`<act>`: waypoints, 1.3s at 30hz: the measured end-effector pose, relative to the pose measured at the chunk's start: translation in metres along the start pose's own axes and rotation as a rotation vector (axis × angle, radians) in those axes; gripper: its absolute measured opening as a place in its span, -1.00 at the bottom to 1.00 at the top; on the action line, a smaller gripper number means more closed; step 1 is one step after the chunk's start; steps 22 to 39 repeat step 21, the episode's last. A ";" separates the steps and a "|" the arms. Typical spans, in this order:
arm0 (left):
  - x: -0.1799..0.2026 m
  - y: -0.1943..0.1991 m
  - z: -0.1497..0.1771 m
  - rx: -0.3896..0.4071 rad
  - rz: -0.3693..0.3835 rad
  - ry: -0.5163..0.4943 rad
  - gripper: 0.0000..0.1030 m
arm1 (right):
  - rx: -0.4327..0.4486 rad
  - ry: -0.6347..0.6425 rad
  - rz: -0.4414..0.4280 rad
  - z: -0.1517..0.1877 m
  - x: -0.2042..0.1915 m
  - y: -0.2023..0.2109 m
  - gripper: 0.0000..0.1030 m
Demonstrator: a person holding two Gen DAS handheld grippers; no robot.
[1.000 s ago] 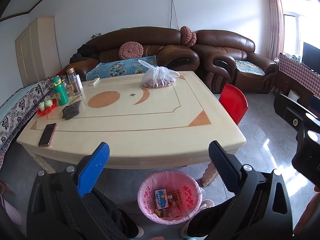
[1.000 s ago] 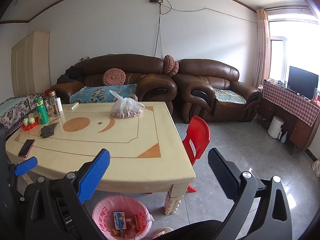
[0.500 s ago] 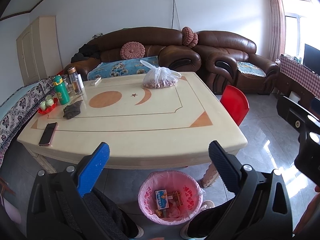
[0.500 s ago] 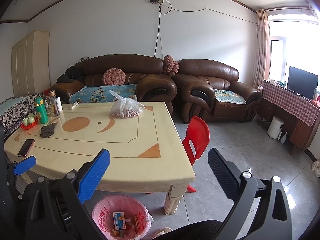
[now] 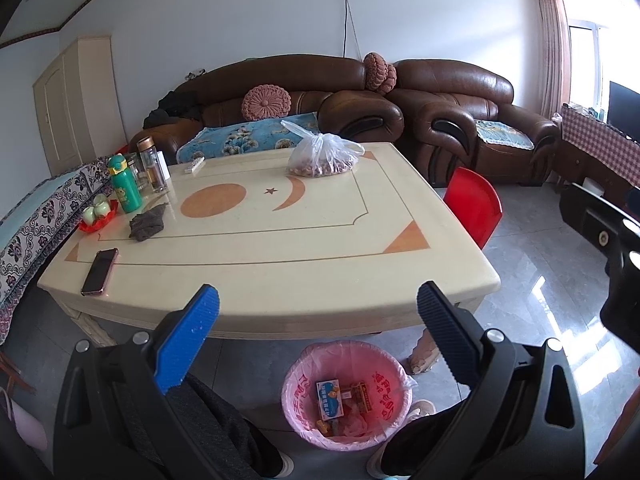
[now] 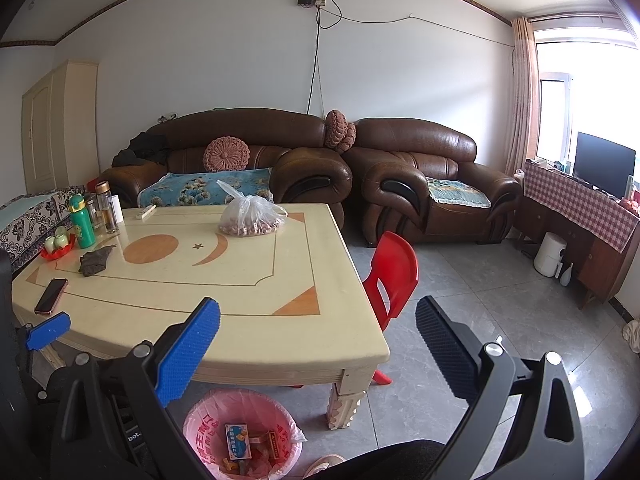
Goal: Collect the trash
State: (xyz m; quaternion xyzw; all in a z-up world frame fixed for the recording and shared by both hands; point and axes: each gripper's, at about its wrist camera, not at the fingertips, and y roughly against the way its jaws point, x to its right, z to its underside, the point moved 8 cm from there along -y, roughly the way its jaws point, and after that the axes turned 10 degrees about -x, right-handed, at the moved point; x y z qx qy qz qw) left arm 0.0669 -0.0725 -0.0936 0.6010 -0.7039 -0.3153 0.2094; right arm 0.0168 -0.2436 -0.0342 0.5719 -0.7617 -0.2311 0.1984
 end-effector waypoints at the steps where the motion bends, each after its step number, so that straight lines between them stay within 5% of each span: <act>1: 0.000 0.000 0.000 0.002 -0.002 -0.002 0.88 | 0.000 0.000 0.000 0.000 0.001 0.000 0.86; 39: -0.003 -0.002 -0.002 -0.023 -0.004 0.011 0.88 | 0.002 0.003 -0.002 -0.001 0.000 -0.002 0.86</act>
